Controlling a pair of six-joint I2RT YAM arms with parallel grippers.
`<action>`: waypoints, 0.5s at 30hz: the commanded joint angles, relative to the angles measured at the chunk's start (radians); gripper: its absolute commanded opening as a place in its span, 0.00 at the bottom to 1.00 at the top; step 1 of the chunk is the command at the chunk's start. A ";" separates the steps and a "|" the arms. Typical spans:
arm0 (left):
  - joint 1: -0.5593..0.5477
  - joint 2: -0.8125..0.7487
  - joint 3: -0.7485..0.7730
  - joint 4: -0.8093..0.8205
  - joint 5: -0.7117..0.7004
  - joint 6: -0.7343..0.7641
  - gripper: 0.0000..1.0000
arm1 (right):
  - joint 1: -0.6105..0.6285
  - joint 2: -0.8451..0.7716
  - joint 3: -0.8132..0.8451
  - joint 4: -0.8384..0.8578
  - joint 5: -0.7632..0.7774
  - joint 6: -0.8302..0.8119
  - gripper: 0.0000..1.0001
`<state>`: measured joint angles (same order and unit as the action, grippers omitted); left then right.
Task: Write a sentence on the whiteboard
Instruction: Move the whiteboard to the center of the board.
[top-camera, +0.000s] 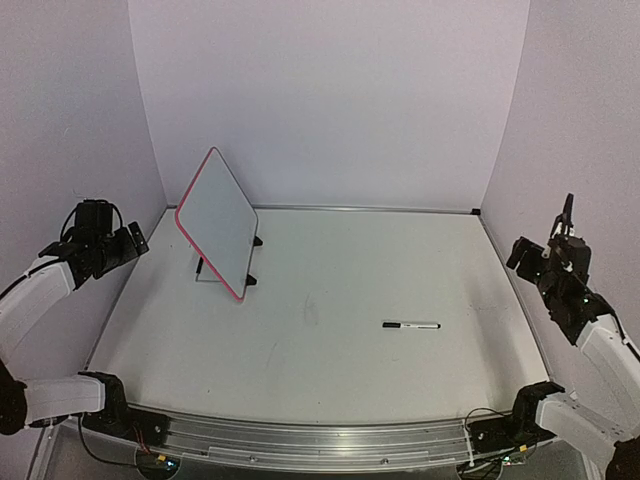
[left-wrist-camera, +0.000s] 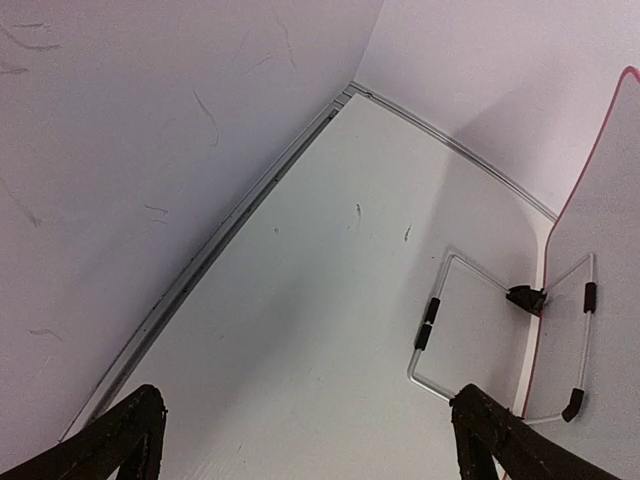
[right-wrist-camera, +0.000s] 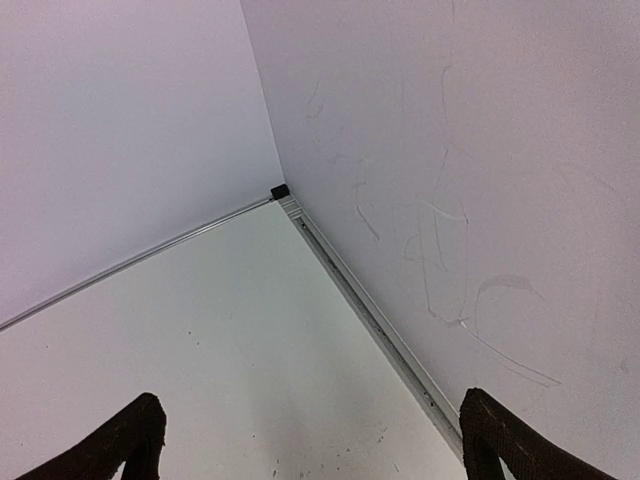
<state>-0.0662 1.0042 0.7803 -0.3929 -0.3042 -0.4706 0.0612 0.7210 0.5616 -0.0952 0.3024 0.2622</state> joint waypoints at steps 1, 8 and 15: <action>0.004 -0.011 0.076 -0.056 0.074 -0.004 1.00 | -0.004 0.012 0.066 -0.061 -0.088 -0.025 0.98; 0.003 -0.039 0.117 -0.004 0.371 -0.007 1.00 | -0.004 0.118 0.155 -0.130 -0.279 -0.061 0.98; -0.046 -0.016 0.178 0.069 0.561 -0.015 1.00 | 0.012 0.205 0.200 -0.138 -0.451 -0.057 0.98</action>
<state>-0.0745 0.9890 0.8940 -0.4037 0.1031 -0.4774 0.0613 0.9005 0.7125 -0.2123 -0.0221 0.2149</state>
